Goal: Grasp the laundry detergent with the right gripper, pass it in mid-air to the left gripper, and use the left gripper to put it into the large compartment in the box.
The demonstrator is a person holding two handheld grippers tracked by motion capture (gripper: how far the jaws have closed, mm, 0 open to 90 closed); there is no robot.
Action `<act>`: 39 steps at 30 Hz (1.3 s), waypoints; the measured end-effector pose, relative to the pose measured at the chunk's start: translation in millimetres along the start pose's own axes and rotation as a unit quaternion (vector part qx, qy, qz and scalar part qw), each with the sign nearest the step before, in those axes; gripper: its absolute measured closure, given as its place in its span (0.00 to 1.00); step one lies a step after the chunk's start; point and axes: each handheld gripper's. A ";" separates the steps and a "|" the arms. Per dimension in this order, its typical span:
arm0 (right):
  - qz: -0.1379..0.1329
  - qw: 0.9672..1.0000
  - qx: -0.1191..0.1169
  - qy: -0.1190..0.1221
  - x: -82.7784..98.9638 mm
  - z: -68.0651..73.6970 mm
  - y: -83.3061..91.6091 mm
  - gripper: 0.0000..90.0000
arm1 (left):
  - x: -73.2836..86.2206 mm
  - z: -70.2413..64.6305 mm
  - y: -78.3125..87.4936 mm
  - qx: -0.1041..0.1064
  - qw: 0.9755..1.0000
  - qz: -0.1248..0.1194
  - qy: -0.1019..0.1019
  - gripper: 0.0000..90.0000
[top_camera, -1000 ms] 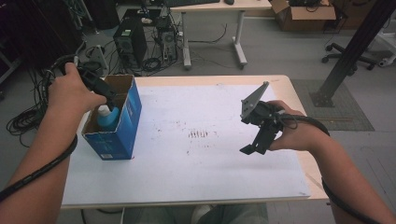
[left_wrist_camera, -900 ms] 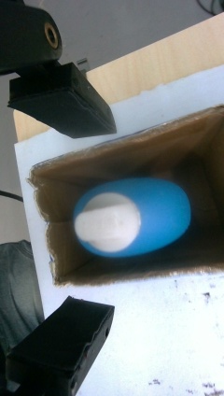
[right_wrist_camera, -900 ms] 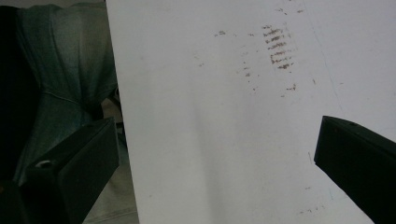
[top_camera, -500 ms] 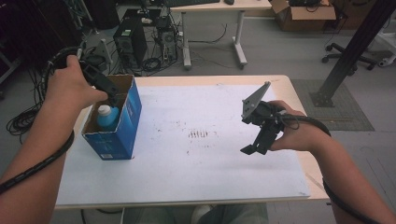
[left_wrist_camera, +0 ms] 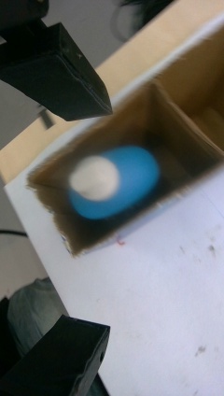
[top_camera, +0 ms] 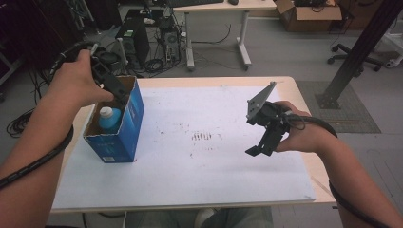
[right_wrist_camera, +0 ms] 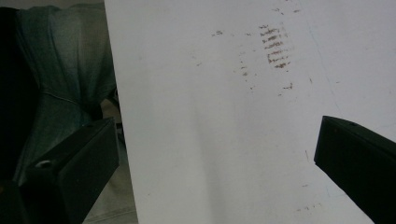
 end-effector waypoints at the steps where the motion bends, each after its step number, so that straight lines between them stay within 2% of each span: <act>1: 0.000 1.000 0.000 0.000 0.2 -0.3 0.2 0.00 | -1.5 -2.2 0.8 0.000 1.000 -0.003 -0.008 0.00; 2: 0.000 1.000 0.000 0.000 0.3 -0.5 0.3 0.00 | -3.2 -4.9 1.8 -0.001 1.000 -0.005 -0.017 0.00; 3: -0.001 1.000 0.000 -0.001 0.5 -0.7 0.5 0.00 | -5.4 -8.3 2.7 -0.004 0.999 -0.006 -0.033 0.00; 4: 0.000 1.000 0.000 -0.001 0.5 -1.0 1.0 0.00 | -8.0 -12.6 3.6 -0.006 0.998 -0.006 -0.058 0.00; 5: 0.000 1.000 0.000 -0.003 0.6 -1.0 1.6 0.00 | -9.9 -15.8 4.6 -0.008 0.997 -0.007 -0.072 0.00; 8: 0.001 1.000 0.002 -0.004 0.7 -1.0 3.8 0.00 | -14.7 -26.0 7.7 -0.003 0.993 -0.020 -0.118 0.00; 9: 0.002 1.000 0.002 -0.004 0.8 -1.0 4.4 0.00 | -16.0 -29.0 9.1 -0.010 0.991 -0.027 -0.134 0.00; 10: 0.002 1.000 0.003 -0.004 1.0 -0.9 4.9 0.00 | -17.3 -34.0 12.6 -0.017 0.987 -0.042 -0.157 0.00; 11: 0.002 1.000 0.004 -0.004 1.2 -0.8 5.8 0.00 | -18.0 -37.3 15.0 -0.014 0.984 -0.050 -0.173 0.00; 13: 0.000 1.000 0.006 -0.004 2.0 -0.3 7.9 0.00 | -18.6 -44.7 18.4 -0.012 0.976 -0.064 -0.209 0.00; 14: -0.002 1.000 0.006 -0.005 2.5 0.1 8.6 0.00 | -18.8 -49.4 19.8 -0.008 0.970 -0.069 -0.232 0.00; 15: -0.001 1.000 0.007 -0.004 2.9 0.2 9.9 0.00 | -19.1 -55.1 20.4 -0.001 0.963 -0.073 -0.260 0.00; 16: -0.001 1.000 0.007 -0.004 3.7 0.5 11.0 0.00 | -19.2 -58.4 20.4 0.003 0.959 -0.072 -0.274 0.00; 18: 0.002 1.000 0.009 -0.006 4.4 0.6 12.3 0.00 | -19.3 -68.0 19.5 0.011 0.947 -0.065 -0.314 0.00; 19: 0.004 1.000 0.009 -0.006 4.4 0.5 13.5 0.00 | -19.4 -70.9 18.9 0.017 0.945 -0.060 -0.323 0.00; 20: 0.005 1.000 0.010 -0.007 4.3 0.7 14.2 0.00 | -19.6 -74.4 18.4 0.018 0.939 -0.052 -0.339 0.00; 21: 0.005 1.000 0.012 -0.006 4.1 0.9 15.3 0.00 | -20.0 -77.2 18.1 0.019 0.936 -0.047 -0.347 0.00; 22: 0.004 1.000 0.013 -0.005 3.7 1.4 16.9 0.00 | -20.8 -79.3 17.7 0.021 0.935 -0.041 -0.351 0.00; 24: -0.004 1.000 0.014 -0.004 2.8 2.3 20.3 0.00 | -21.5 -83.8 17.0 0.028 0.931 -0.030 -0.362 0.00; 25: -0.005 1.000 0.016 -0.003 2.0 2.6 22.2 0.00 | -21.6 -85.4 16.4 0.029 0.930 -0.027 -0.365 0.00; 26: -0.004 1.000 0.016 -0.003 1.5 2.6 23.2 0.00 | -21.6 -87.4 15.8 0.026 0.928 -0.024 -0.371 0.00; 30: 0.003 1.000 0.018 0.001 -2.4 3.9 27.1 0.00 | -21.2 -93.9 14.4 0.030 0.923 -0.014 -0.383 0.00; 32: 0.010 1.000 0.019 0.004 -5.3 5.2 28.9 0.00 | -20.6 -97.2 12.9 0.034 0.920 -0.008 -0.391 0.00; 38: 0.034 0.999 0.018 0.010 -12.8 5.3 28.7 0.00 | -21.2 -101.6 8.5 0.040 0.920 0.012 -0.391 0.00; 39: 0.038 0.999 0.018 0.012 -14.1 5.2 27.9 0.00 | -21.5 -102.6 7.0 0.040 0.918 0.016 -0.395 0.00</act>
Point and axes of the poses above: each handheld gripper's, and its own axes: y roughly backward along the jaws, x roughly out of its underside, z roughly to its left, and after that the axes turned 1 degree about x, right-handed
